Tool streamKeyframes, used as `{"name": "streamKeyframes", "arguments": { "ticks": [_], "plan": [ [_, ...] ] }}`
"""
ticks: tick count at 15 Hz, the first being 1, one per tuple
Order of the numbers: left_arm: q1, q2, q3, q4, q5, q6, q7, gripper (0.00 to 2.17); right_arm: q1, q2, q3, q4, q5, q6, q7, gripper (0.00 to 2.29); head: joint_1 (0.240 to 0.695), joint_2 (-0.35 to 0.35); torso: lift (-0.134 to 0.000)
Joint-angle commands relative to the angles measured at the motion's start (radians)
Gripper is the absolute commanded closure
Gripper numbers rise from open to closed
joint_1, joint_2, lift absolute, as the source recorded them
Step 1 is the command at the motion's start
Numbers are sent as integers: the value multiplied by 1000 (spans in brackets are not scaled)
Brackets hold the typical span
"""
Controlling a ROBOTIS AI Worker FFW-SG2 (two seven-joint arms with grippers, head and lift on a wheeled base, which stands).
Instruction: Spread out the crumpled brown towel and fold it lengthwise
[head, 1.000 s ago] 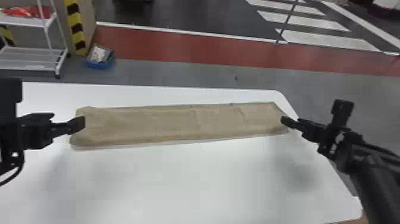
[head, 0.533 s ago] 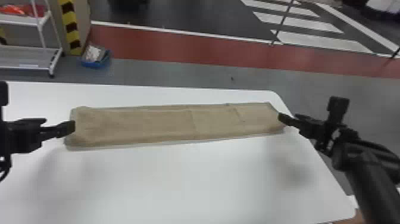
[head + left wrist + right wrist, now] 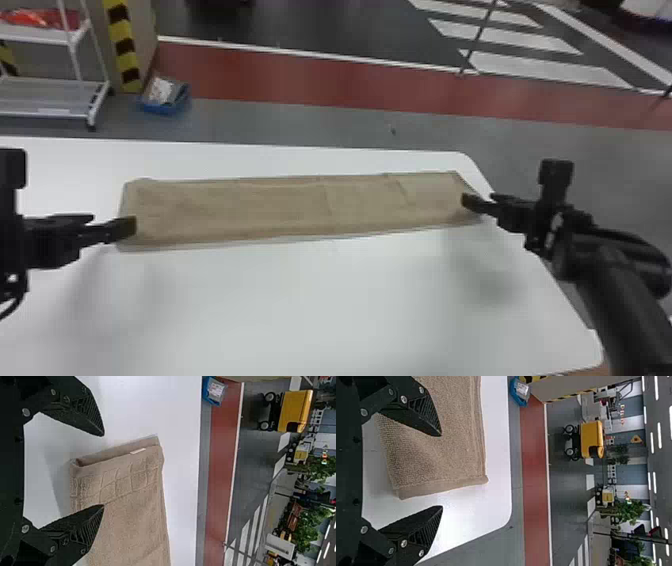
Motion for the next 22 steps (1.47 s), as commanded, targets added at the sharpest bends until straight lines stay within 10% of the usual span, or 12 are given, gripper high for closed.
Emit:
{"name": "streamKeyframes", "arguments": {
  "ticks": [1, 11, 16, 22],
  "plan": [
    [-5, -8, -9, 17, -4, 2, -1, 461, -4, 0, 6, 10, 28, 0, 0, 286, 695, -266, -123],
    [-12, -11, -41, 17, -59, 81, -7, 603, -14, -6, 11, 31, 61, 40, 12, 407, 695, -280, -123],
    [-2, -11, -23, -6, -50, 134, -16, 1551, -16, -11, 2, 31, 51, 40, 81, 1477, 695, -281, -123],
    [48, -5, 36, -102, -44, 213, -16, 1625, 67, -3, -27, -105, 11, 178, 141, 1541, 695, -271, -123]
  ]
}}
